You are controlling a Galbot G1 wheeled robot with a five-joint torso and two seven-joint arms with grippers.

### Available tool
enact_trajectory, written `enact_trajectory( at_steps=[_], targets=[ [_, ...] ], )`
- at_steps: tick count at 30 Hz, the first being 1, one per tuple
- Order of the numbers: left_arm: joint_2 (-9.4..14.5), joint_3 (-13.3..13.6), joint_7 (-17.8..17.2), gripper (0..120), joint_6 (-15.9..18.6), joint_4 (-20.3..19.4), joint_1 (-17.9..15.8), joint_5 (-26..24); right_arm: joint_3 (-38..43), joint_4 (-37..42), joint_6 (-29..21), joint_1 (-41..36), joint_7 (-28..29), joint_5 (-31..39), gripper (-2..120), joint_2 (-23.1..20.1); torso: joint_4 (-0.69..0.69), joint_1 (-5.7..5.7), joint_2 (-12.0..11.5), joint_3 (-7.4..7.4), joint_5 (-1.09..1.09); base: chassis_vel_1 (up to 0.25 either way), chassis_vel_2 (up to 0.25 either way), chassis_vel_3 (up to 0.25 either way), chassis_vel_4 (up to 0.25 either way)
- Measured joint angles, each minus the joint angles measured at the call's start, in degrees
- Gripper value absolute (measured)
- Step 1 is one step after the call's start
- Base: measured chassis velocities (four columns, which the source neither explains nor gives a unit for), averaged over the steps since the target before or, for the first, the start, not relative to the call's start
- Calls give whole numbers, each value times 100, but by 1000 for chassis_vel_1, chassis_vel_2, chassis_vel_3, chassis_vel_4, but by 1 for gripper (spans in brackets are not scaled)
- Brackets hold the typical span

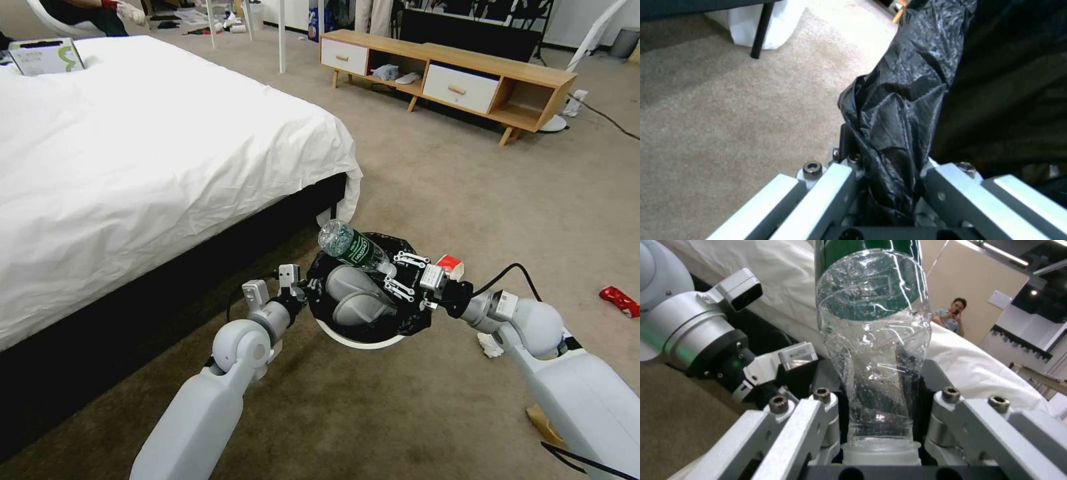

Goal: Pick up the trash bin and place the garbage on the floor into it.

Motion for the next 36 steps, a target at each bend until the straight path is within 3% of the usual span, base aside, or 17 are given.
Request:
enact_trajectory(
  at_steps=[5, 7, 17, 18, 22, 23, 31, 36],
  targets=[
    [30, -37, 7, 2, -3, -19, 14, 1, -44, -19, 0, 11, 97, -29, 26, 16, 0, 0, 0, 0, 0, 0, 0, 0, 0],
    [27, -57, 15, 2, -5, -21, 26, 6, -71, -30, 0, 34, 111, -36, 38, 29, 0, 0, 0, 0, 0, 0, 0, 0, 0],
    [34, -93, 33, 2, -13, -36, 49, 14, -99, -61, -3, 53, 122, -51, 69, 42, 0, 0, 0, 0, 0, 0, 0, 0, 0],
    [36, -98, 36, 2, -13, -39, 55, 20, -98, -64, -5, 55, 122, -52, 78, 42, 0, 0, 0, 0, 0, 0, 0, 0, 0],
    [36, -109, 38, 2, -13, -41, 59, 22, -86, -71, -6, 58, 122, -53, 88, 45, 0, 0, 0, 0, 0, 0, 0, 0, 0],
    [35, -111, 41, 2, -13, -41, 60, 27, -75, -80, -6, 57, 122, -59, 95, 47, 0, 0, 0, 0, 0, 0, 0, 0, 0],
    [55, -138, 50, 2, -15, -41, 68, 45, 33, -50, -2, 56, 141, -28, 100, 24, -1, 0, 0, 0, 0, 0, 0, 0, 0],
    [214, -253, 115, 2, -14, -127, 104, 93, 405, 194, -159, 60, 411, 169, 100, -106, 0, 0, 0, 0, 0, 0, 0, 0, 0]
  ],
)
